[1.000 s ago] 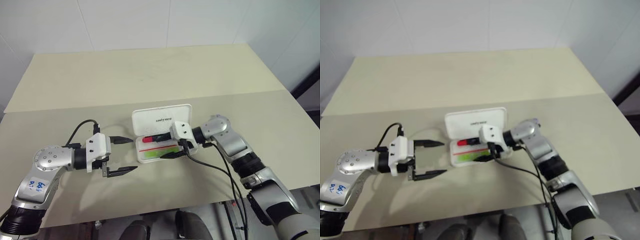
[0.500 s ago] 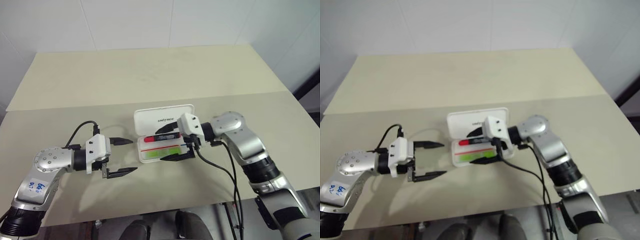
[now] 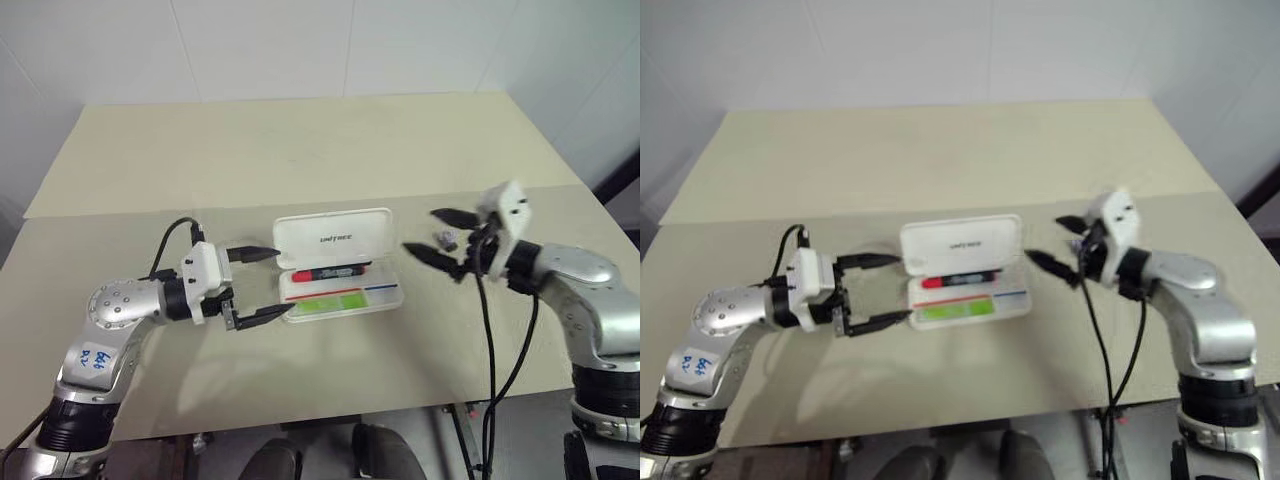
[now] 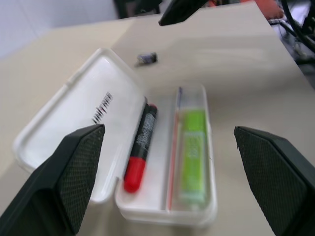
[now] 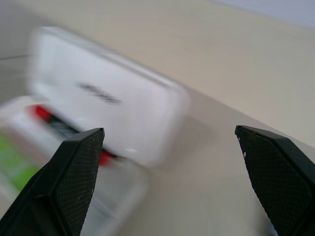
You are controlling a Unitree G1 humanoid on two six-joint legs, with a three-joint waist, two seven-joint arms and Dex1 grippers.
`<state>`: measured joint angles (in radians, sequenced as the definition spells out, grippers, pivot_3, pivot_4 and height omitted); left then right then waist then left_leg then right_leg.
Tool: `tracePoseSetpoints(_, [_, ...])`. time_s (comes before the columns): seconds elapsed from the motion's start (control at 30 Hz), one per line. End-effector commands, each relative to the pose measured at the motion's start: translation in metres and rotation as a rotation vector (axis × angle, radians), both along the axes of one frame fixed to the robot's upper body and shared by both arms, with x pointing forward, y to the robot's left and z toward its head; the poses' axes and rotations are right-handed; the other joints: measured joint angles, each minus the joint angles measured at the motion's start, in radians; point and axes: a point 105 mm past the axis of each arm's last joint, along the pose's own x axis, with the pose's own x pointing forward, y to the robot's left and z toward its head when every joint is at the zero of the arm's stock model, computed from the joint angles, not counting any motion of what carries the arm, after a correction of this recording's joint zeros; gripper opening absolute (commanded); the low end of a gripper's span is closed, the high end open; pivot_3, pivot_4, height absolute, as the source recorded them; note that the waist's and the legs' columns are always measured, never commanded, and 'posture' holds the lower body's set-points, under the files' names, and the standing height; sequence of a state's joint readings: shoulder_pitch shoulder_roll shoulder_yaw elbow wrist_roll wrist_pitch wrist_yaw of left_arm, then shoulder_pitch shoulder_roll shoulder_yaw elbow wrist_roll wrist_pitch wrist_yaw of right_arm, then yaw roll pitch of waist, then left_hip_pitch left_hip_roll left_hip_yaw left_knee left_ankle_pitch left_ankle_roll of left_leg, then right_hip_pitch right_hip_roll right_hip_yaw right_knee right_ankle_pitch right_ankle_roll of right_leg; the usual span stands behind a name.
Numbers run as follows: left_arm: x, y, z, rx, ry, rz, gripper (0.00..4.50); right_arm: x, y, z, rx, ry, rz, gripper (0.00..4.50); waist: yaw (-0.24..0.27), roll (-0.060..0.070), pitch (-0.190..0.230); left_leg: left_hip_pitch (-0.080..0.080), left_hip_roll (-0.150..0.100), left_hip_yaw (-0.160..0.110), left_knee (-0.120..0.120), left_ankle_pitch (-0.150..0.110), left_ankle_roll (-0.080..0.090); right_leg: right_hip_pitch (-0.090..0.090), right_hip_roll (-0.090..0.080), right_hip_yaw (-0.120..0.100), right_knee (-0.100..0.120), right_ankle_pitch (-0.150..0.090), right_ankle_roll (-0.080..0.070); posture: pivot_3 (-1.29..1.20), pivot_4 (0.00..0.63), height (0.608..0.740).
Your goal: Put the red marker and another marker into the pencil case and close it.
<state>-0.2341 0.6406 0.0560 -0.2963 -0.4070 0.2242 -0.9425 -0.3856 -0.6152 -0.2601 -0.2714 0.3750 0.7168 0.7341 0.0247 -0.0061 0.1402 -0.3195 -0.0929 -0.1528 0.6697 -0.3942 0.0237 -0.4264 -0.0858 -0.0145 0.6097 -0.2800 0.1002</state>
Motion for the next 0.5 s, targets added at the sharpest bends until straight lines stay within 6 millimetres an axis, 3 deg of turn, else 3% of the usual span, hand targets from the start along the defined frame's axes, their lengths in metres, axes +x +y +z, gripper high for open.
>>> tracePoseSetpoints(0.03, [0.000,-0.010,0.007,-0.025,-0.014,-0.016,4.50,0.007,-0.023,0.002,0.018,-0.039,-0.167,4.48,-0.003,0.000,0.000,0.000,0.000,0.000,0.000,0.000,0.000,0.000,0.000,0.000,0.000,0.000,0.000,0.00,0.150,0.740])
tracePoseSetpoints(0.2, [0.002,-0.018,0.010,-0.040,-0.006,-0.029,4.50,0.019,-0.039,-0.016,0.099,0.017,-0.310,4.48,-0.004,-0.001,0.000,0.001,0.001,0.001,0.000,0.000,0.000,0.000,0.001,0.000,0.000,0.000,0.000,0.00,0.150,0.740])
tracePoseSetpoints(0.5, [0.000,-0.021,0.012,-0.040,-0.010,-0.027,4.50,0.041,-0.027,-0.037,0.146,0.064,-0.326,4.48,-0.004,0.000,0.000,0.001,0.000,0.001,0.001,0.000,0.000,0.000,0.002,0.001,0.000,0.000,0.000,0.00,0.150,0.740])
